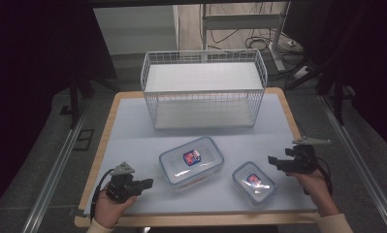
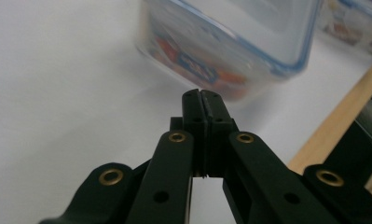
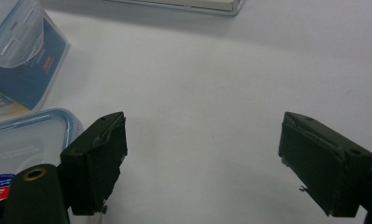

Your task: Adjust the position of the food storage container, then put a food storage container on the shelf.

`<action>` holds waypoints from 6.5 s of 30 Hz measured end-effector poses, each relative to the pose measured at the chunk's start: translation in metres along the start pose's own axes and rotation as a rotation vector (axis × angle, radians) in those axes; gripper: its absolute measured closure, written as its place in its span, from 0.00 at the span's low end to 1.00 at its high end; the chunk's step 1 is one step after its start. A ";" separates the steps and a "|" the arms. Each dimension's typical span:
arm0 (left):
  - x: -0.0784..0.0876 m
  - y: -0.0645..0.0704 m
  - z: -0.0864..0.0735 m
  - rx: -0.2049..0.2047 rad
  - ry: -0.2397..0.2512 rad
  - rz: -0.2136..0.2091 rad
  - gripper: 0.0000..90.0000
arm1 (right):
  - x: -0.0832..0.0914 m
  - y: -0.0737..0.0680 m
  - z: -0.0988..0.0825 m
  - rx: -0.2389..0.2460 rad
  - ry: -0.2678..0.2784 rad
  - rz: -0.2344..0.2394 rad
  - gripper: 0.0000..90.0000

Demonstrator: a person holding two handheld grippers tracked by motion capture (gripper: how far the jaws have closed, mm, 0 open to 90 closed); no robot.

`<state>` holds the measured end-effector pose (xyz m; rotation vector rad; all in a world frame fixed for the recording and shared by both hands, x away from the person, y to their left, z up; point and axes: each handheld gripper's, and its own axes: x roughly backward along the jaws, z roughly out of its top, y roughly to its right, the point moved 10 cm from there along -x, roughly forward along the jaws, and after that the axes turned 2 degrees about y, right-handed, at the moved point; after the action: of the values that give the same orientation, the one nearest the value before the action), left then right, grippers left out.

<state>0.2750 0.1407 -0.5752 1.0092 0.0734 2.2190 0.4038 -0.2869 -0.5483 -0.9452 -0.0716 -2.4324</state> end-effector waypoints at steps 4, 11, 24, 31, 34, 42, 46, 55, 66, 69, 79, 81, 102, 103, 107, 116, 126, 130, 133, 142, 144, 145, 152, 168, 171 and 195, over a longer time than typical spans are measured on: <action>-0.009 0.003 -0.001 -0.006 -0.020 -0.003 1.00 | -0.001 0.001 -0.001 -0.002 -0.006 -0.004 0.16; -0.018 0.000 0.001 -0.011 -0.035 -0.002 1.00 | -0.003 0.002 -0.003 -0.001 -0.016 -0.010 0.16; -0.035 0.002 0.008 -0.019 -0.057 -0.002 1.00 | -0.003 0.003 -0.003 -0.001 -0.015 -0.017 0.16; -0.042 0.001 0.013 -0.031 -0.067 0.017 1.00 | -0.003 0.005 -0.004 -0.008 -0.017 -0.022 0.16; -0.044 -0.001 0.016 -0.026 -0.068 0.015 1.00 | -0.003 0.005 -0.004 -0.007 -0.018 -0.022 0.16; -0.054 -0.003 0.027 -0.024 -0.072 0.015 1.00 | -0.005 0.006 -0.006 -0.004 -0.027 -0.023 0.16; -0.062 -0.002 0.034 -0.023 -0.073 0.012 1.00 | -0.005 0.006 -0.006 -0.006 -0.025 -0.024 0.16; -0.079 -0.001 0.050 -0.031 -0.075 0.008 1.00 | -0.006 0.006 -0.007 -0.006 -0.032 -0.022 0.16; -0.070 0.008 0.044 -0.040 -0.062 -0.027 1.00 | -0.005 0.008 -0.008 -0.009 -0.034 -0.026 0.16; -0.057 0.020 0.038 -0.062 -0.041 -0.048 1.00 | -0.003 0.009 -0.008 -0.012 -0.031 -0.028 0.16; -0.064 0.067 0.025 -0.155 -0.078 -0.109 1.00 | -0.003 0.010 -0.006 -0.014 -0.027 -0.033 0.16; -0.069 0.070 0.025 -0.163 -0.087 -0.110 1.00 | -0.003 0.010 -0.007 -0.016 -0.031 -0.033 0.16; -0.088 0.051 0.036 -0.112 -0.079 -0.087 1.00 | -0.005 0.011 -0.009 -0.014 -0.041 -0.037 0.16; -0.089 0.050 0.037 -0.112 -0.079 -0.085 1.00 | -0.005 0.011 -0.009 -0.013 -0.041 -0.037 0.16; -0.089 0.040 0.042 -0.098 -0.068 -0.074 1.00 | -0.005 0.011 -0.009 -0.013 -0.044 -0.038 0.16; -0.092 0.019 0.054 -0.065 -0.046 -0.044 1.00 | -0.006 0.011 -0.010 -0.011 -0.046 -0.041 0.16; -0.095 0.009 0.062 -0.028 -0.030 -0.041 1.00 | -0.006 0.011 -0.010 -0.010 -0.045 -0.043 0.16; -0.094 0.007 0.061 -0.026 -0.031 -0.033 1.00 | -0.005 0.012 -0.009 -0.008 -0.041 -0.043 0.16; -0.090 0.011 0.058 -0.031 -0.034 -0.044 1.00 | -0.004 0.011 -0.007 -0.019 -0.028 -0.038 0.16; -0.055 0.006 0.052 -0.019 0.015 -0.044 1.00 | 0.001 0.000 0.002 -0.035 0.016 0.019 0.16; -0.042 -0.004 0.057 0.013 0.055 -0.034 1.00 | 0.001 -0.005 0.004 -0.016 0.023 0.033 0.16; -0.040 -0.007 0.059 0.024 0.063 -0.035 1.00 | 0.001 -0.007 0.005 -0.018 0.024 0.038 0.16; -0.035 -0.019 0.061 0.051 0.083 -0.012 1.00 | 0.000 -0.014 0.006 0.011 0.025 0.056 0.17; -0.023 -0.027 0.077 0.102 0.152 0.056 0.27 | 0.004 -0.023 0.013 0.003 0.052 0.103 0.16; -0.026 -0.023 0.079 0.124 0.144 0.018 0.22 | 0.006 -0.028 0.017 -0.004 0.066 0.106 0.15; -0.075 -0.023 0.117 0.243 0.074 -0.123 0.16 | -0.055 -0.096 0.062 -0.110 -0.061 0.341 0.11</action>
<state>0.4026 0.0874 -0.5493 1.0210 0.4353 2.1694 0.4289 -0.1653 -0.5238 -0.9900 0.1893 -2.1107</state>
